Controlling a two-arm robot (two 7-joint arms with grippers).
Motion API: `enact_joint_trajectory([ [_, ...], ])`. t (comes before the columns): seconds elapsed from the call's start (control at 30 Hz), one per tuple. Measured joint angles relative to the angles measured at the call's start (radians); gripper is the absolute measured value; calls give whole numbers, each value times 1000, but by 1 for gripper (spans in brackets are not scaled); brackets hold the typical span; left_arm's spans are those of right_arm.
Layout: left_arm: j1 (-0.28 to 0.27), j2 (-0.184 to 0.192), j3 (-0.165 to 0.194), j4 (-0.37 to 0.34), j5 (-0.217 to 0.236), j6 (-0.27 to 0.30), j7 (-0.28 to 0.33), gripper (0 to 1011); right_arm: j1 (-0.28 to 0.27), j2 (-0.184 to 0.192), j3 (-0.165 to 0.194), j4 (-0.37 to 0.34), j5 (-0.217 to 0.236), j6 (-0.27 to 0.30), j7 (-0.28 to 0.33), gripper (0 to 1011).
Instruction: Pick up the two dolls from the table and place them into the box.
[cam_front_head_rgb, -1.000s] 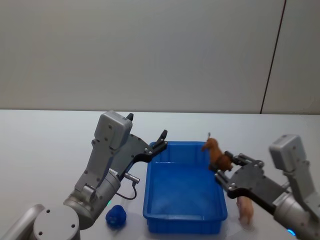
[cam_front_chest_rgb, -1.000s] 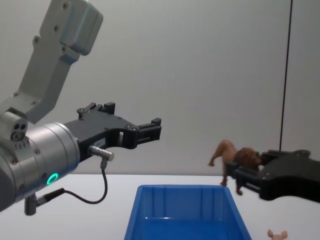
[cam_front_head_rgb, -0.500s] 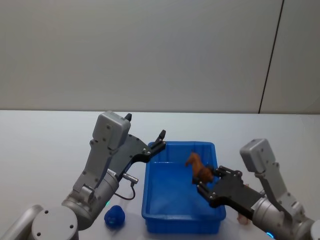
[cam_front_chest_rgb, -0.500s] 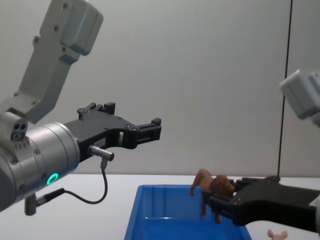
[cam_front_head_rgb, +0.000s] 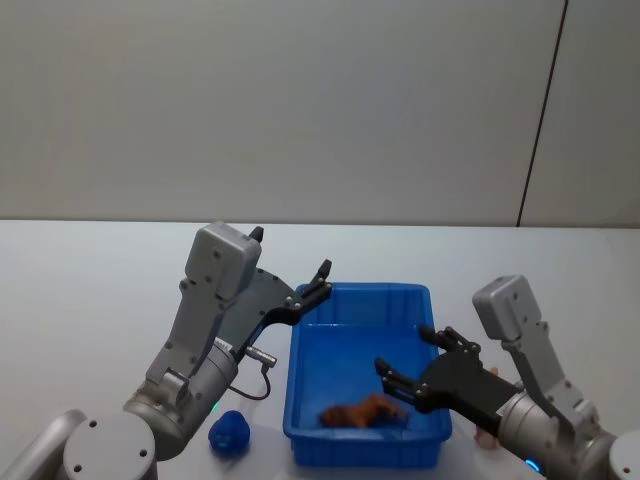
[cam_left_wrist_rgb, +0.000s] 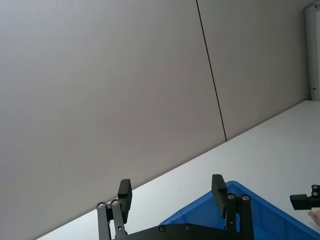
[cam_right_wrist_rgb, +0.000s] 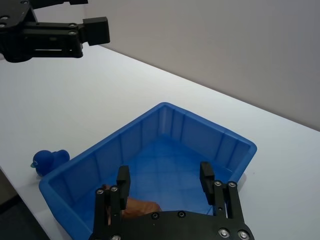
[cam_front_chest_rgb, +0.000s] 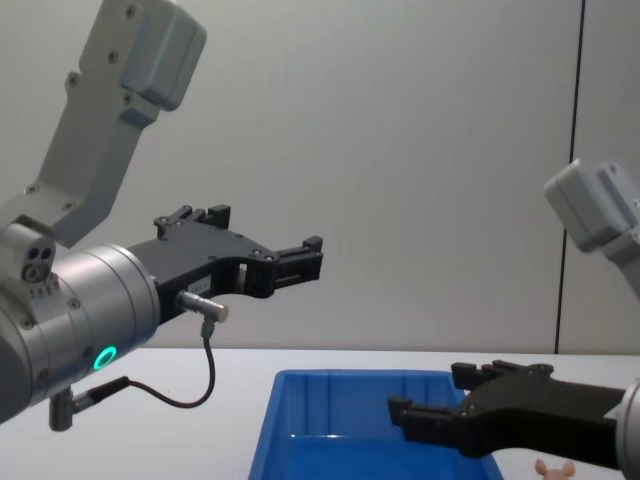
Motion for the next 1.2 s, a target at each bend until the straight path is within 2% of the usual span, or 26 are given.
enact_joint_trajectory([
  [0.07, 0, 0, 0, 0, 0, 0, 0, 1001, 1, 0, 1, 1, 3, -2, -4, 837],
  [0.2, 0, 0, 0, 0, 0, 0, 0, 1001, -2, 4, 8, -1, 16, -14, -20, 973],
  [0.27, 0, 0, 0, 0, 0, 0, 0, 1001, -7, 10, 13, -8, 24, -21, -27, 1001],
  [0.8, 0, 0, 0, 0, 0, 0, 0, 1001, -56, 73, 56, -34, 56, -31, -79, 1001],
  [1.2, 0, 0, 0, 0, 0, 0, 0, 1001, -73, 98, 67, -3, 34, -11, -96, 1001],
])
